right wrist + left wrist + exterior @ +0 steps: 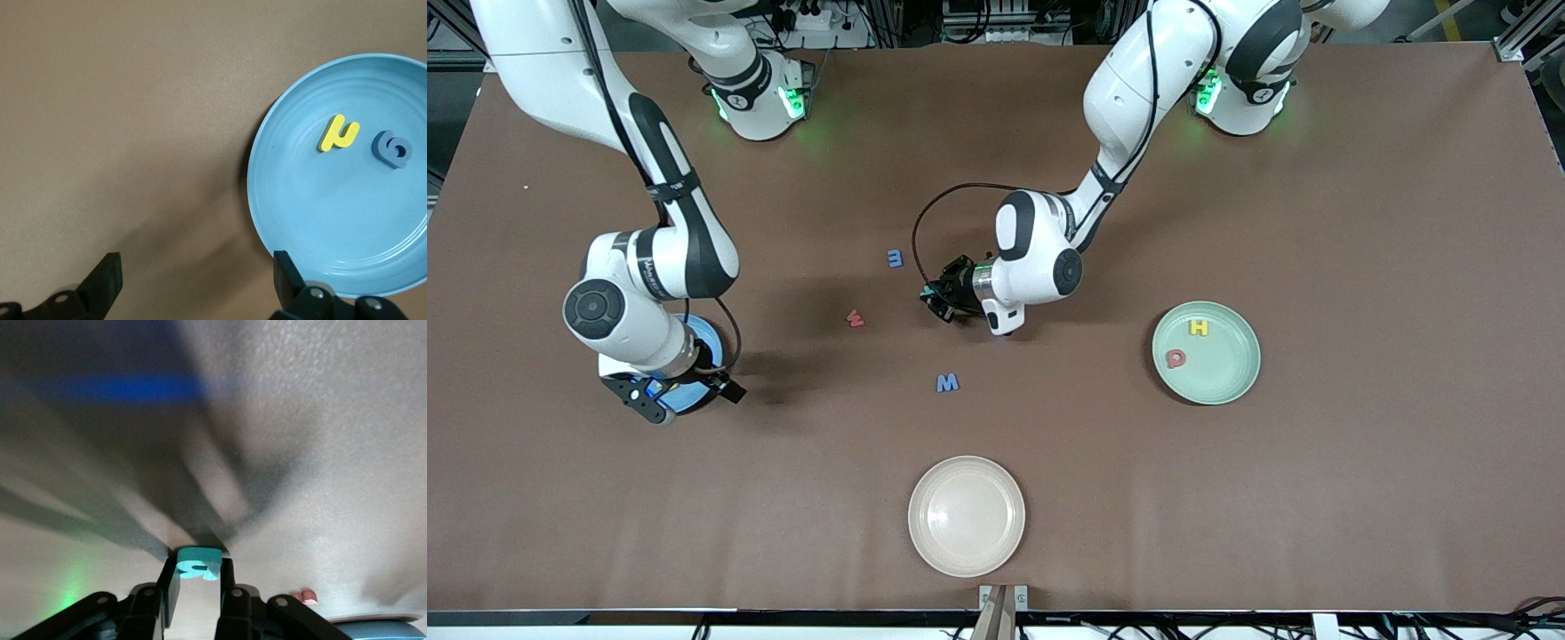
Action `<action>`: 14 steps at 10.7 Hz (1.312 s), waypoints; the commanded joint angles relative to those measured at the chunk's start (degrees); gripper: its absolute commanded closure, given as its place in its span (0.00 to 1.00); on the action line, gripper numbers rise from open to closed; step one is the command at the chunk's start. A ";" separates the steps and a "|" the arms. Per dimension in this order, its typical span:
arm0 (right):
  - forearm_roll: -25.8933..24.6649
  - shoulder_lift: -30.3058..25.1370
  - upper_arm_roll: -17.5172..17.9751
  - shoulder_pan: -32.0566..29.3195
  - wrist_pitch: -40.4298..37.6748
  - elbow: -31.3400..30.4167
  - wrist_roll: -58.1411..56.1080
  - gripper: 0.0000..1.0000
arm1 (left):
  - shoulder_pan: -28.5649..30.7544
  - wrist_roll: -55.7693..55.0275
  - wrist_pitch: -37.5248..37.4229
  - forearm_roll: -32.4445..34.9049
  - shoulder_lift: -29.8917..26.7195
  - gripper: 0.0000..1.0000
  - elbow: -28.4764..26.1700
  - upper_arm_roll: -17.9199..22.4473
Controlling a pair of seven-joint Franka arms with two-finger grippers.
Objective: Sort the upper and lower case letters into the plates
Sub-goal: 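Lower the left gripper onto the teal R and close it, then carry the teal R to the green plate while the right gripper reaches letters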
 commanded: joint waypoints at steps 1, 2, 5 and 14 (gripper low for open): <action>-0.36 0.01 0.06 -0.09 -0.30 0.60 0.79 0.00 | 1.32 -0.57 -3.64 2.30 -1.77 0.72 -0.44 0.35; -0.36 0.01 0.06 0.00 -0.30 0.68 0.79 0.00 | 1.85 -1.62 -4.96 2.39 -2.39 0.72 -0.44 0.44; -0.37 0.01 0.06 0.17 -0.30 0.68 0.96 0.00 | 2.46 -6.44 -13.90 6.77 -6.60 0.72 -0.97 3.42; -0.54 -3.68 5.07 8.24 3.10 -4.14 -22.05 0.00 | 10.98 18.09 -41.95 21.18 -22.86 0.72 -17.56 19.41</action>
